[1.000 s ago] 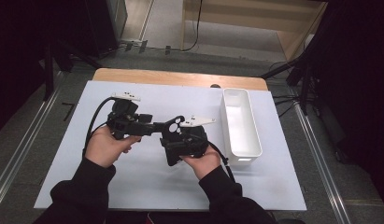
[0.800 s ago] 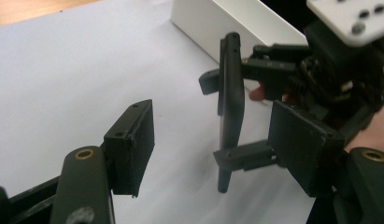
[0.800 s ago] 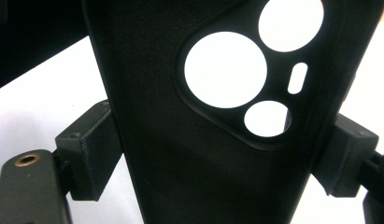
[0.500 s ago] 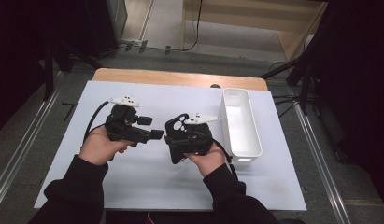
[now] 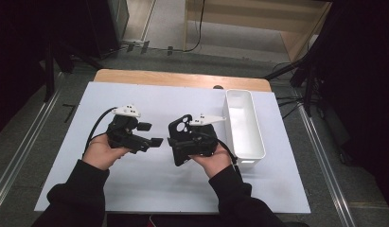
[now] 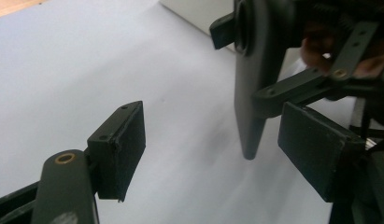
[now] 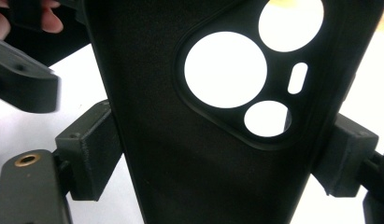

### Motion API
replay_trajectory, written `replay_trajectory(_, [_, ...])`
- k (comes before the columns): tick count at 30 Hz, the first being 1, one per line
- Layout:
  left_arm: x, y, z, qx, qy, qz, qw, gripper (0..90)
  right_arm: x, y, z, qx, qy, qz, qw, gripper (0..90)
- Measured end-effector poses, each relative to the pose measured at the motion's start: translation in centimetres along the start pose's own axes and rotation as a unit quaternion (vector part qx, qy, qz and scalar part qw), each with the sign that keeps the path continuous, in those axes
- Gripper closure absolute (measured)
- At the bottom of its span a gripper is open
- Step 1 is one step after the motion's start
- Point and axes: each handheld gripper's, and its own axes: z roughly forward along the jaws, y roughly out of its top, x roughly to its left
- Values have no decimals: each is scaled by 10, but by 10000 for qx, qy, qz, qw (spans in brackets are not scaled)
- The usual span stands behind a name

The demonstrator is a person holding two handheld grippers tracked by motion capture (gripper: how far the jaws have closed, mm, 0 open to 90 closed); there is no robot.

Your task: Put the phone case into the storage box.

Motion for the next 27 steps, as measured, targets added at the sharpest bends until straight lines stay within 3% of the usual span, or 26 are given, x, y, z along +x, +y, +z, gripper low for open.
replay_trajectory(12, [1, -28, 8, -86, 91, 144, 9998, 231, -2, 2, -3, 11, 49, -14, 10000, 130])
replay_trajectory(15, [1, -34, 10, -69, 157, 125, 9998, 231, -2, 2, -4, 10, 46, -27, 10000, 129])
replay_trajectory(21, [2, -46, 12, -44, 70, -31, 10000, 232, -1, 3, -5, 2, 68, -88, 9999, 131])
replay_trajectory(27, [3, -56, 12, -29, 75, -53, 10000, 232, -3, 4, -7, 46, 142, -65, 9999, 131])
